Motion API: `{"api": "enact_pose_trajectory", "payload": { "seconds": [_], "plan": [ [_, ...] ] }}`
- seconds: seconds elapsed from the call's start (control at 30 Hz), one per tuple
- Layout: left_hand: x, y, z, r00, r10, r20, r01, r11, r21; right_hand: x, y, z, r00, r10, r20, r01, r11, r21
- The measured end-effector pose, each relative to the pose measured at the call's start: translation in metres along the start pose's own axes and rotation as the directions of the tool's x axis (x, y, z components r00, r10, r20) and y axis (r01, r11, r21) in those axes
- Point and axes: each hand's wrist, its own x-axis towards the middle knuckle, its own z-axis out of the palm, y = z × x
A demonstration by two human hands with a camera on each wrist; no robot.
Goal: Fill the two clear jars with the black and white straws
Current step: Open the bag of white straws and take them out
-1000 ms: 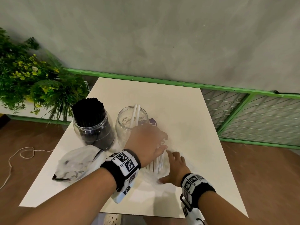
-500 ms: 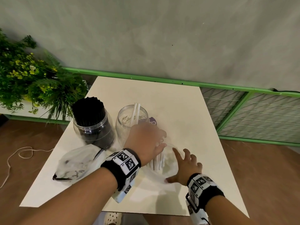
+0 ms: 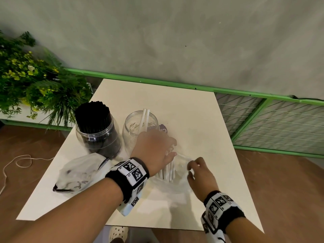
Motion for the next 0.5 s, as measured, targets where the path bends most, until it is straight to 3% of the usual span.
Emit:
{"api": "enact_pose_trajectory", "payload": {
  "seconds": [0.07, 0.13, 0.2, 0.37, 0.5],
  "plan": [
    [0.001, 0.001, -0.001, 0.999, -0.006, 0.032, 0.006, 1.000, 0.009, 0.004, -0.008, 0.007, 0.993, -0.120, 0.010, 0.120, 0.985, -0.126],
    [0.002, 0.001, -0.001, 0.999, -0.008, 0.038, 0.007, 1.000, 0.010, 0.010, -0.010, 0.011, 0.984, -0.011, 0.180, 0.060, 0.962, -0.267],
    [0.002, 0.004, -0.002, 0.999, -0.005, 0.036, 0.004, 1.000, 0.009, 0.018, -0.005, 0.012, 0.923, 0.149, 0.355, -0.025, 0.944, -0.330],
    [0.002, 0.010, -0.001, 0.998, 0.007, 0.058, -0.008, 1.000, 0.016, 0.033, -0.006, 0.018, 0.848, 0.216, 0.484, -0.102, 0.963, -0.250],
    [0.003, 0.007, -0.003, 0.997, 0.001, 0.072, -0.002, 1.000, 0.012, 0.045, 0.005, 0.019, 0.849, 0.216, 0.482, -0.157, 0.974, -0.161]
  ]
}}
